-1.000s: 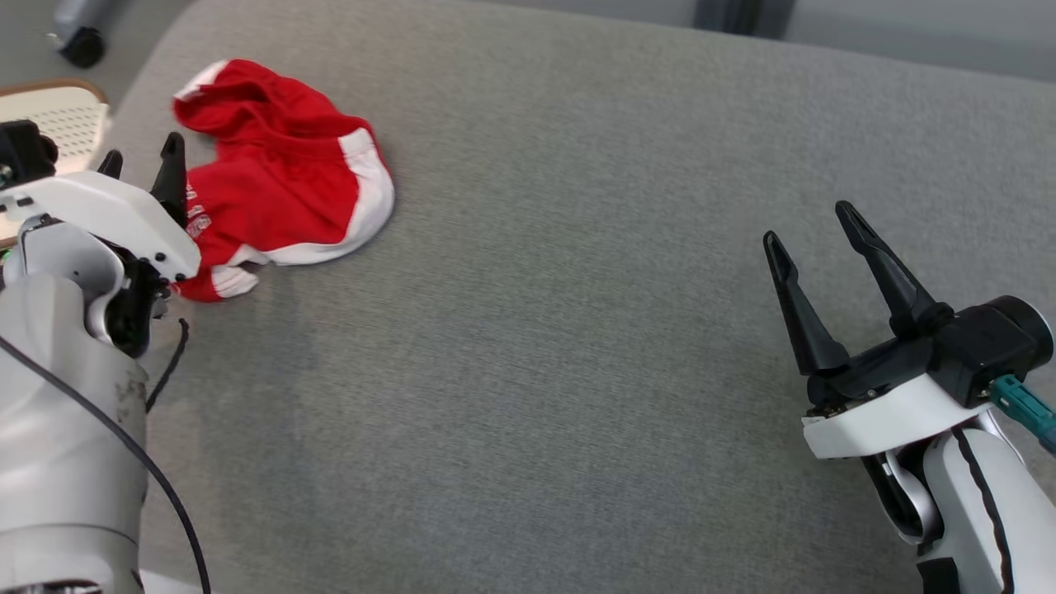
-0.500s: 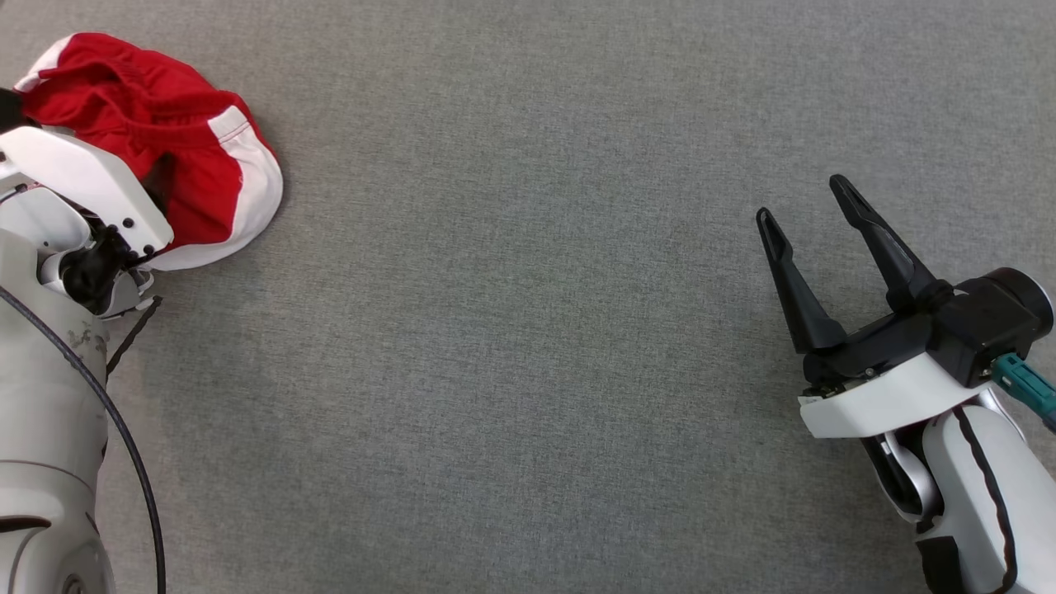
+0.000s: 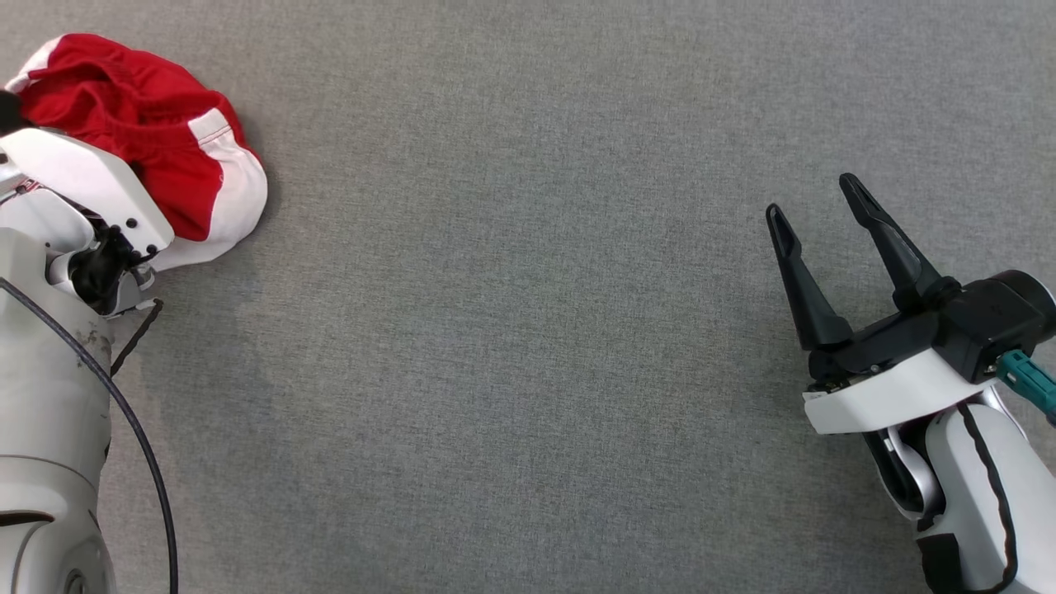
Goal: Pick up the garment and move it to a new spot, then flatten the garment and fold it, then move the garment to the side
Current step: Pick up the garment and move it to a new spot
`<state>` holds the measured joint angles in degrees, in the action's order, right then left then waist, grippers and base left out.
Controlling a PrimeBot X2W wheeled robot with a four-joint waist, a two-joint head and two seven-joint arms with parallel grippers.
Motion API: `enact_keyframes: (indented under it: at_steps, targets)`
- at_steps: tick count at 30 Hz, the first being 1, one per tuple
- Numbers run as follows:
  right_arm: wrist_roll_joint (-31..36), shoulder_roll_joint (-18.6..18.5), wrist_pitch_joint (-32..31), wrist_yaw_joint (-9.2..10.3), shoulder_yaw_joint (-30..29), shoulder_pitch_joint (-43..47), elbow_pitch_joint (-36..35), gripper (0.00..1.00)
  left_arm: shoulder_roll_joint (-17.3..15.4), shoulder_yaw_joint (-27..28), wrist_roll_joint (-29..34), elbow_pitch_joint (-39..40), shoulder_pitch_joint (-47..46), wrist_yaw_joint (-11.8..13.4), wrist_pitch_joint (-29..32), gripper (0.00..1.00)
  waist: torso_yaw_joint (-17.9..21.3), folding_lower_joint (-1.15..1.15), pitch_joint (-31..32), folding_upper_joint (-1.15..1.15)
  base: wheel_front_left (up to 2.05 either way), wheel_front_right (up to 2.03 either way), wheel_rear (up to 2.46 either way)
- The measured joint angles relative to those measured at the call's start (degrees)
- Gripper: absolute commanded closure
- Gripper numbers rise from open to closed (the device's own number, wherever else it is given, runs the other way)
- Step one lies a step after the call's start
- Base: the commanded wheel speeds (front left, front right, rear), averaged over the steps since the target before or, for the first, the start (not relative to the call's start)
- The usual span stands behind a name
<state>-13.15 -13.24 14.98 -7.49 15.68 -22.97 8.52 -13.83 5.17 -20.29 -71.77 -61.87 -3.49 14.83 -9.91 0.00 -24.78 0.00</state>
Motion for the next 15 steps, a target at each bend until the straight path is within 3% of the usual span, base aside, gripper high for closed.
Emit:
enact_keyframes:
  at_steps: [9,15]
  targets:
    - [0.0,1.7,0.0,0.0,-0.7,0.9,1.4,0.0,2.3,-1.9,0.2,3.6,0.2,-2.8,-15.6,1.0,-0.5,0.0,4.5,0.0,0.0,0.0,0.0]
    - [0.0,3.6,0.0,0.0,-1.8,2.4,2.1,0.0,4.5,-4.6,-0.3,5.9,1.0,-3.8,-22.2,1.0,-0.4,0.0,8.4,0.0,0.0,0.0,0.0]
